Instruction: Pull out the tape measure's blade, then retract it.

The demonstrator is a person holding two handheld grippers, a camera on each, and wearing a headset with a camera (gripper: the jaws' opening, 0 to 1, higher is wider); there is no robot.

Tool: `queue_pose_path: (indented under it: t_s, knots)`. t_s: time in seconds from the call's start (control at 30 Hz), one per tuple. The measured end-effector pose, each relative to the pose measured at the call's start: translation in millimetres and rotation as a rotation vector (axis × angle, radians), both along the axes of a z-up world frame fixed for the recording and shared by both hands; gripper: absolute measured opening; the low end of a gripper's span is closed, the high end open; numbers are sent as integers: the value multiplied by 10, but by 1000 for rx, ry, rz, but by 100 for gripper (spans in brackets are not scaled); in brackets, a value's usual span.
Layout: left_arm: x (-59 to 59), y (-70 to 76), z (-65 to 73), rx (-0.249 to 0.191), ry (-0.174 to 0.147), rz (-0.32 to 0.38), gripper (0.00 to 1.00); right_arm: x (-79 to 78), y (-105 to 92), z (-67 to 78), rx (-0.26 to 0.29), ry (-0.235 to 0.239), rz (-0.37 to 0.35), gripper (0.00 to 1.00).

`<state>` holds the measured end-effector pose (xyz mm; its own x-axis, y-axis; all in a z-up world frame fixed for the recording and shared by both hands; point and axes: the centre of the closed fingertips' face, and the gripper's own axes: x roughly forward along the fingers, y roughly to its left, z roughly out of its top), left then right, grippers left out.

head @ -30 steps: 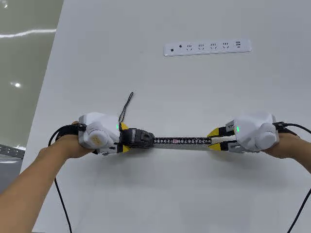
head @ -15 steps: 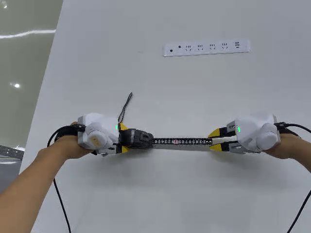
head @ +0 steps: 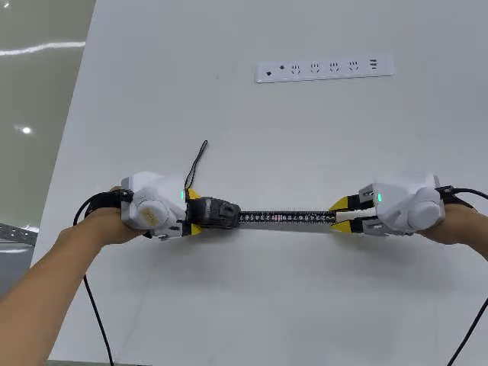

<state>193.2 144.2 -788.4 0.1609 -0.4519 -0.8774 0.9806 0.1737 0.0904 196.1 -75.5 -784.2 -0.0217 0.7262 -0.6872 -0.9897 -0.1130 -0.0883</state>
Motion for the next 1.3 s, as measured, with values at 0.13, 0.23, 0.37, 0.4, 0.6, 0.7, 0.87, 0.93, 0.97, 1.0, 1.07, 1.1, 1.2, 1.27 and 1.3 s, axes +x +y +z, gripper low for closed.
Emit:
queue_pose_path:
  t_s: [0.13,0.23,0.37,0.4,0.6,0.7,0.87,0.93,0.97,1.0,1.07,1.1,1.2,1.27,1.3]
  knots:
    - [2,2,-10,2,-1,-1,27,-4,-17,1,1,2,0,12]
    - [2,1,-15,2,-1,-1,27,-3,-36,-1,1,3,-1,12]
    - [1,-4,-11,2,-1,-2,27,-2,-60,-7,0,4,0,12]
    - [1,-5,-11,2,-1,-2,27,1,-70,-10,0,4,0,12]
    - [-6,-18,14,3,-1,-2,27,-2,-91,0,-3,3,-1,12]
    - [-5,-15,15,5,0,-3,27,-10,-99,14,-3,3,-1,12]
    - [-8,-16,22,7,-1,-3,27,-23,-111,47,-4,1,-1,12]
    - [-9,-16,24,7,-1,-3,27,-26,-113,56,-5,2,-1,12]
    - [-8,-16,23,6,-1,-3,27,-28,-114,61,-4,3,-1,12]
    - [-6,-14,21,6,-1,-3,27,-29,-114,64,-4,2,-1,12]
    - [-7,-14,23,6,-1,-3,27,-31,-116,71,-5,1,0,12]
    - [-7,-15,24,6,-1,-3,27,-32,-116,74,-4,2,0,12]
    - [-4,-12,20,6,0,-3,27,-34,-123,83,-6,1,1,12]
    - [-5,-12,23,6,0,-2,27,-32,-132,86,-6,0,2,12]
    - [-6,-11,23,6,0,-2,27,-30,-137,88,-6,-1,1,12]
